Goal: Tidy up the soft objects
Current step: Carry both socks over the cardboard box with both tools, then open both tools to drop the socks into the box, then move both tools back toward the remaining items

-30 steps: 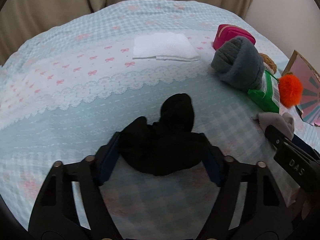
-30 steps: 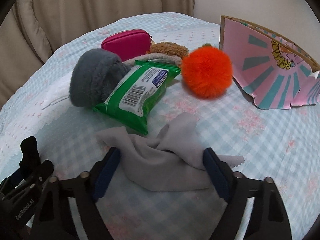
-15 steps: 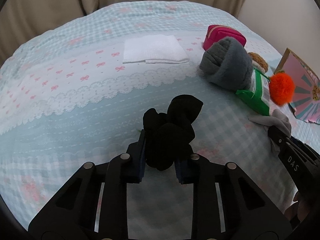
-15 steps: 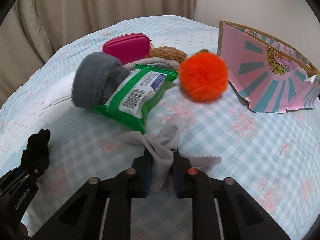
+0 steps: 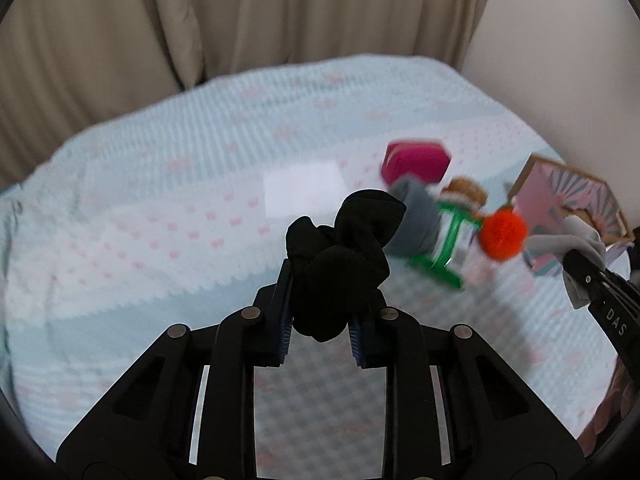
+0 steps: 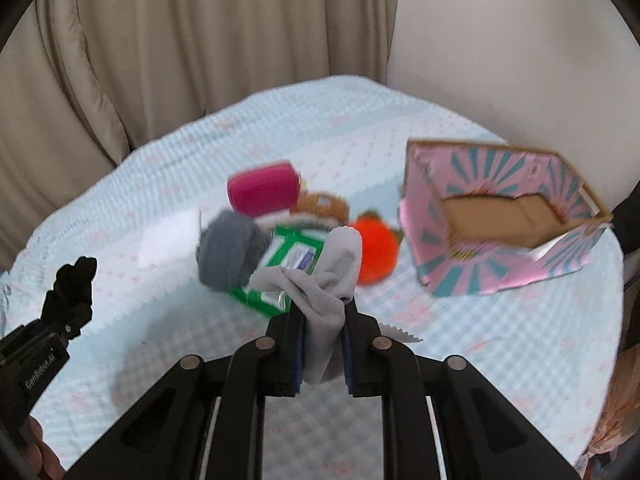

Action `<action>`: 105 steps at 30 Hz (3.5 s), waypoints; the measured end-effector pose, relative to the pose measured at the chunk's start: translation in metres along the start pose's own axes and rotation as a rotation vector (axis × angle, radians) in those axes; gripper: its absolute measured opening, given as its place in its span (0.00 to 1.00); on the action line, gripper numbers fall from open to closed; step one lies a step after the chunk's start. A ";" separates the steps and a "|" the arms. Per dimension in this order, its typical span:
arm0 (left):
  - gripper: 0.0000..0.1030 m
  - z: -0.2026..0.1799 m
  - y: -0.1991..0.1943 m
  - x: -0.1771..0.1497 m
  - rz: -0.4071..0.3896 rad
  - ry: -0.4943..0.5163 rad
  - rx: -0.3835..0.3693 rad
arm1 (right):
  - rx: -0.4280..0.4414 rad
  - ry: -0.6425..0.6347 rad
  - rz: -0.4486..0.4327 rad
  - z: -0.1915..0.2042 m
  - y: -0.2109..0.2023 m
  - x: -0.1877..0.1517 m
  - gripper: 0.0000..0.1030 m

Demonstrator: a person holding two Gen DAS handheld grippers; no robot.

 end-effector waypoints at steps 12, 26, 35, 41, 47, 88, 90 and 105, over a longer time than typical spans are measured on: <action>0.20 -0.051 -0.118 0.100 -0.089 -0.024 -0.026 | 0.034 0.008 -0.052 -0.032 -0.109 0.093 0.14; 0.20 -0.262 -0.151 0.133 -0.028 0.021 -0.078 | 0.055 0.023 -0.016 -0.192 -0.137 0.167 0.14; 0.20 -0.389 -0.089 0.123 0.164 0.053 -0.094 | 0.078 0.052 0.137 -0.298 -0.092 0.180 0.14; 0.20 -0.438 -0.030 0.114 0.316 0.097 -0.071 | 0.119 0.073 0.313 -0.342 -0.030 0.184 0.14; 0.20 -0.465 0.035 0.100 0.478 0.156 -0.063 | 0.168 0.110 0.483 -0.364 0.038 0.181 0.14; 1.00 -0.426 -0.040 0.125 0.319 0.203 -0.031 | 0.214 0.053 0.407 -0.329 -0.005 0.218 1.00; 1.00 -0.412 -0.061 0.127 0.283 0.186 -0.037 | 0.195 0.021 0.359 -0.321 -0.029 0.221 1.00; 1.00 -0.271 -0.206 0.131 0.014 0.134 -0.060 | 0.129 -0.072 0.051 -0.219 -0.197 0.193 1.00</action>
Point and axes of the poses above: each gripper's, at about its wrist camera, not at the fingertips, and y roughly the way its jaws point, z to its left, x to its top, the point moved 3 cm from there along y, roughly the way its jaws point, and after that the axes turned 11 degrees about x, right-handed, at the moved point
